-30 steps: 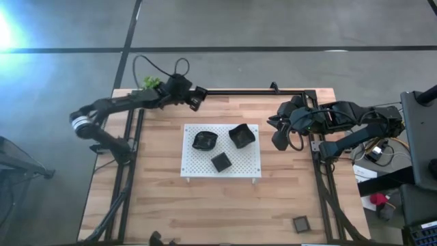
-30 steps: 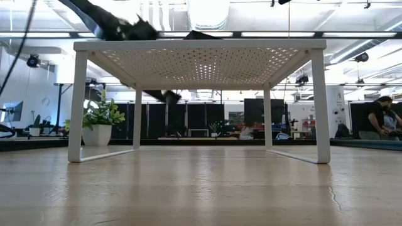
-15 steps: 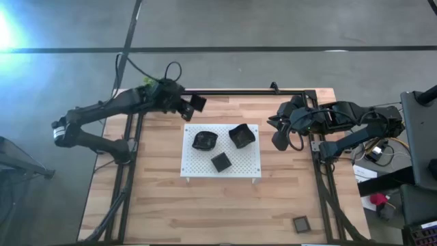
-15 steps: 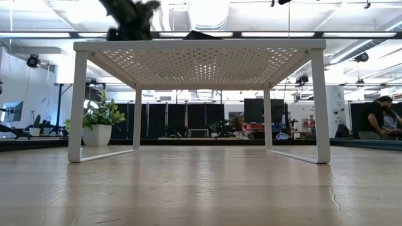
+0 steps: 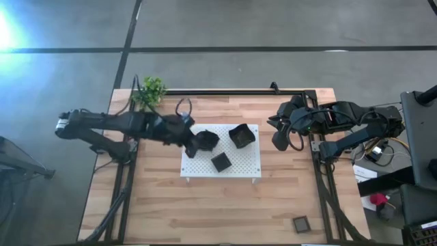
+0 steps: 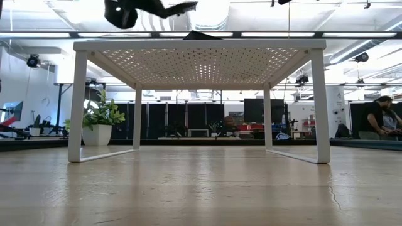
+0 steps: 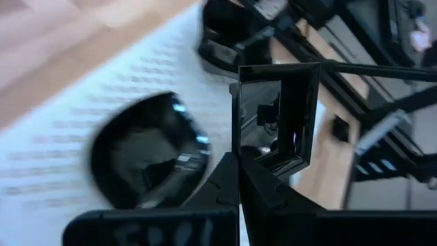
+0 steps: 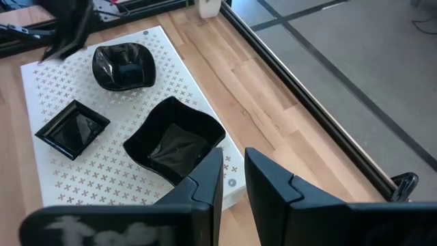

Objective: Pick & Place Mini shaped plates
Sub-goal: Stack the black square plate on top of the black square plate on the shelf

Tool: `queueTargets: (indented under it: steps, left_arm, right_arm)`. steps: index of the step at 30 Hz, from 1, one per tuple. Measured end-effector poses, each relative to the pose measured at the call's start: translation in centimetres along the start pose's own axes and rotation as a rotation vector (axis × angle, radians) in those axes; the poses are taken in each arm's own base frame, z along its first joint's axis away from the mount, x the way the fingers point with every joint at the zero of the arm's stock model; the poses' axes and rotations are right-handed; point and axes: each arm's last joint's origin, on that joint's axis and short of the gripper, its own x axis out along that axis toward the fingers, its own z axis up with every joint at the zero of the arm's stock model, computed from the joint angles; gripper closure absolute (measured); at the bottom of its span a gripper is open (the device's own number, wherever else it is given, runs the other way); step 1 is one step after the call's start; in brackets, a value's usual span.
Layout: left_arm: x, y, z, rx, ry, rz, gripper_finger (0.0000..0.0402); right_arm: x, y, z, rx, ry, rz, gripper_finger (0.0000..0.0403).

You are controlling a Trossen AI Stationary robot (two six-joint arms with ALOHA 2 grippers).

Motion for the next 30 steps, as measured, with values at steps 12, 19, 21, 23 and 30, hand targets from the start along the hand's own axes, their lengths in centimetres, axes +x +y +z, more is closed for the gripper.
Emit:
queueTargets:
  steps: [12, 19, 21, 23, 30]
  left_arm:
    - [5.6, -1.7, -2.3, -0.018, 0.191, -0.04, 0.0402]
    - [6.5, -2.2, -2.3, -0.024, 0.236, -0.06, 0.0402]
    - [6.4, -2.5, -2.0, -0.003, 0.231, -0.076, 0.0402]
    - [6.3, -2.7, -1.9, 0.015, 0.23, -0.092, 0.0402]
    - [6.3, -2.6, -1.9, 0.017, 0.238, -0.08, 0.0396]
  right_arm:
    - [0.0, 0.0, 0.0, 0.002, 0.0, 0.0, 0.0346]
    - [0.0, 0.0, 0.0, -0.001, 0.0, 0.0, 0.0346]
    - [0.0, 0.0, 0.0, -0.001, 0.0, 0.0, 0.0346]
    - [0.0, 0.0, 0.0, -0.001, 0.0, 0.0, 0.0346]
    - [0.0, 0.0, 0.0, -0.001, 0.0, 0.0, 0.0346]
